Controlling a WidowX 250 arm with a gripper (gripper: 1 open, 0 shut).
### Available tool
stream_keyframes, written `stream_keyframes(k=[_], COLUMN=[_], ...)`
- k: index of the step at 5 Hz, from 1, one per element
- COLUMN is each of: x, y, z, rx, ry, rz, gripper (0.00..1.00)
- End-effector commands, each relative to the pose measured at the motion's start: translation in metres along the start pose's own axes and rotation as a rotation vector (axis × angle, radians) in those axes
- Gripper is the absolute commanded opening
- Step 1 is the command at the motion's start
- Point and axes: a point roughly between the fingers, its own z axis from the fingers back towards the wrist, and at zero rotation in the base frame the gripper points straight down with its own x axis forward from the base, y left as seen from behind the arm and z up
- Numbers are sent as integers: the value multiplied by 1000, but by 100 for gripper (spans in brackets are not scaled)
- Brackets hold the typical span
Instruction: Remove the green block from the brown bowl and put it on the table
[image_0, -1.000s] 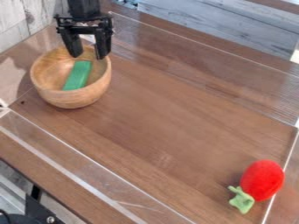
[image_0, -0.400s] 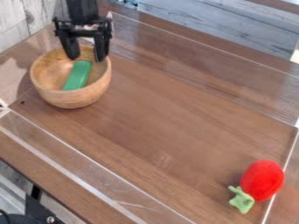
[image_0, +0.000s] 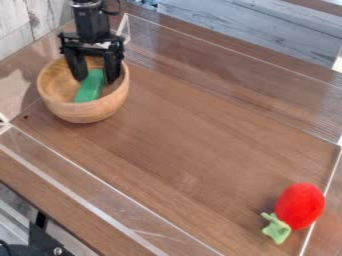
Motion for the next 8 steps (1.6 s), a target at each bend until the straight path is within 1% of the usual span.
stream_keyframes(k=[1,2,3,5,7,8], x=[3,6,9,18,13,13], y=[13,23,33,39,43,43], z=[15,12,16,20,2,-6], rx=[8,-4,-27,-49,-93,-100], ry=[-48,-41,-29,-11,-10,-1], rz=[34,70,45,7,102,94], gripper=[0,100,100,100,100,100])
